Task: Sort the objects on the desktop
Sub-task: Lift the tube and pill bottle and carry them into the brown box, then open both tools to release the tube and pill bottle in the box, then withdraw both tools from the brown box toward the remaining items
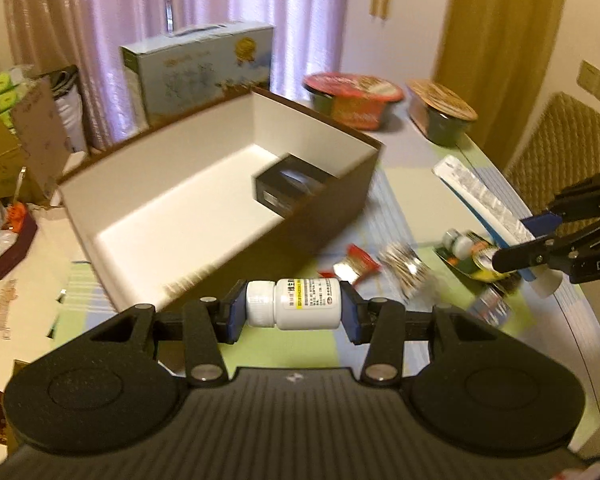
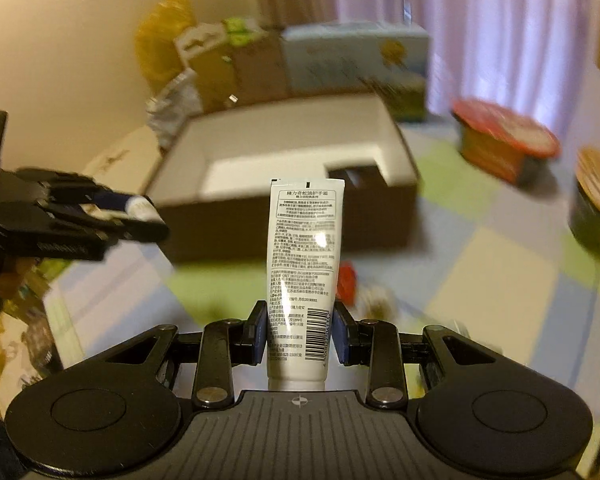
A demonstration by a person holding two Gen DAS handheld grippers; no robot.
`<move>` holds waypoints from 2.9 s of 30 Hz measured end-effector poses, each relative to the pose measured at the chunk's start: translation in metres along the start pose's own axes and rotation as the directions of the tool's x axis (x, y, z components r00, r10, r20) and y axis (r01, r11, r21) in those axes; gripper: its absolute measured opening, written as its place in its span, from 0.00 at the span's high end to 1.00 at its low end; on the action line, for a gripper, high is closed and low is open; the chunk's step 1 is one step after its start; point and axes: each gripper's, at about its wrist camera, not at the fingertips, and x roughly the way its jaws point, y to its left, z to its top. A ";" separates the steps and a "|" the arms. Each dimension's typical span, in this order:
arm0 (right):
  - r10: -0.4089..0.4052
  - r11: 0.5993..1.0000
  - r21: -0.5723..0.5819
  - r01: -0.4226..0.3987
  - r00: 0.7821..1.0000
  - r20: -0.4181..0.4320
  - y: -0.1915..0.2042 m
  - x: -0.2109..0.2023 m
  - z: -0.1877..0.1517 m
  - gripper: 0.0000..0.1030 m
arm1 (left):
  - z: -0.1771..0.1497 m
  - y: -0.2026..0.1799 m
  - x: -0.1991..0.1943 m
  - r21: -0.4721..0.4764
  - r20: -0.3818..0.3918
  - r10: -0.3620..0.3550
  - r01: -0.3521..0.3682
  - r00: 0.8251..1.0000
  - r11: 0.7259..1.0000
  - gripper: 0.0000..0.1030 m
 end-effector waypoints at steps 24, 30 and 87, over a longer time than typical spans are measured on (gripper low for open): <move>0.014 0.991 -0.133 -0.025 0.996 -0.084 0.022 0.169 0.150 0.71 | 0.073 0.112 0.080 -0.112 -0.055 0.094 -0.100 0.994 0.989 0.59; -0.007 0.995 -0.102 -0.013 0.981 -0.192 0.007 0.214 0.149 0.71 | 0.077 0.122 0.122 -0.140 -0.148 0.080 -0.101 0.986 0.985 0.59; -0.126 0.987 -0.129 0.094 0.956 -0.265 -0.023 0.214 0.136 0.02 | 0.072 0.106 0.155 -0.089 -0.295 0.155 -0.188 0.943 0.978 0.06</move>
